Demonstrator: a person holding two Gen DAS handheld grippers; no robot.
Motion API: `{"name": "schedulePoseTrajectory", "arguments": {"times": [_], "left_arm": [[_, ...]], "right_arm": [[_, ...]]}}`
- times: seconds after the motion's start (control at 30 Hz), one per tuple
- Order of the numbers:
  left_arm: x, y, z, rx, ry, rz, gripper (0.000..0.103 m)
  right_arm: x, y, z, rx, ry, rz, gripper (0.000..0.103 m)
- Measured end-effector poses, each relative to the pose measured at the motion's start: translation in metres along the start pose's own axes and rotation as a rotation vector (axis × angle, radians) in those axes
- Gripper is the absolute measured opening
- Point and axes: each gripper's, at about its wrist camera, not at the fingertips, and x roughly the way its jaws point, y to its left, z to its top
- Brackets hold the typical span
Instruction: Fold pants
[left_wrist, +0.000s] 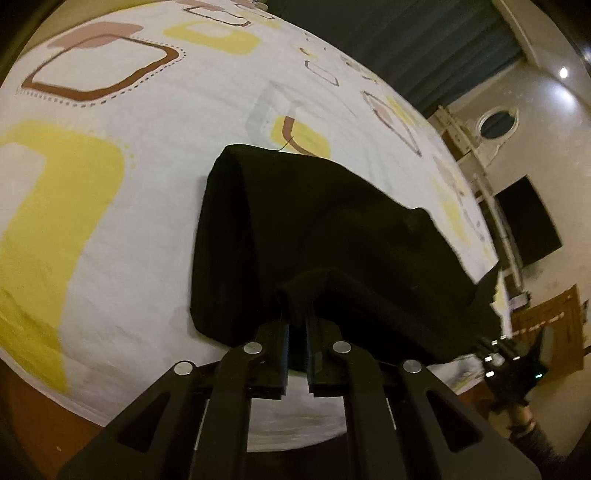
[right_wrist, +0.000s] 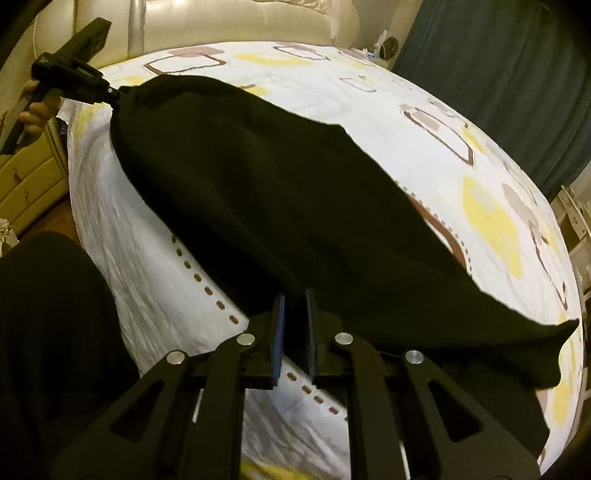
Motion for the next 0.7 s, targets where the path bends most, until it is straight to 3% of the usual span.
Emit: {"name": "schedulePoseTrajectory", "arguments": {"times": [0.1,0.17,0.2,0.27,0.37,0.7], "left_arm": [[-0.011,0.002,-0.011,-0.069,-0.012,-0.030,0.026],[-0.020,0.005,-0.019,-0.121,-0.035,-0.061,0.044],[-0.024,0.008,-0.023,-0.160,-0.046,-0.091,0.046],[-0.025,0.010,-0.027,-0.212,-0.052,-0.127,0.048],[-0.018,0.008,-0.028,-0.245,-0.051,-0.123,0.048],[0.015,0.009,-0.025,-0.348,-0.022,-0.064,0.048]], "right_arm": [[-0.012,-0.005,-0.002,0.068,-0.019,0.044,0.030],[-0.022,-0.009,-0.006,0.132,-0.035,0.074,0.041],[-0.025,-0.013,-0.007,0.165,-0.040,0.091,0.043],[-0.034,-0.023,-0.013,0.259,-0.057,0.135,0.047],[-0.039,-0.033,-0.018,0.352,-0.070,0.174,0.049],[-0.034,-0.042,-0.039,0.471,-0.064,0.198,0.055]]}}
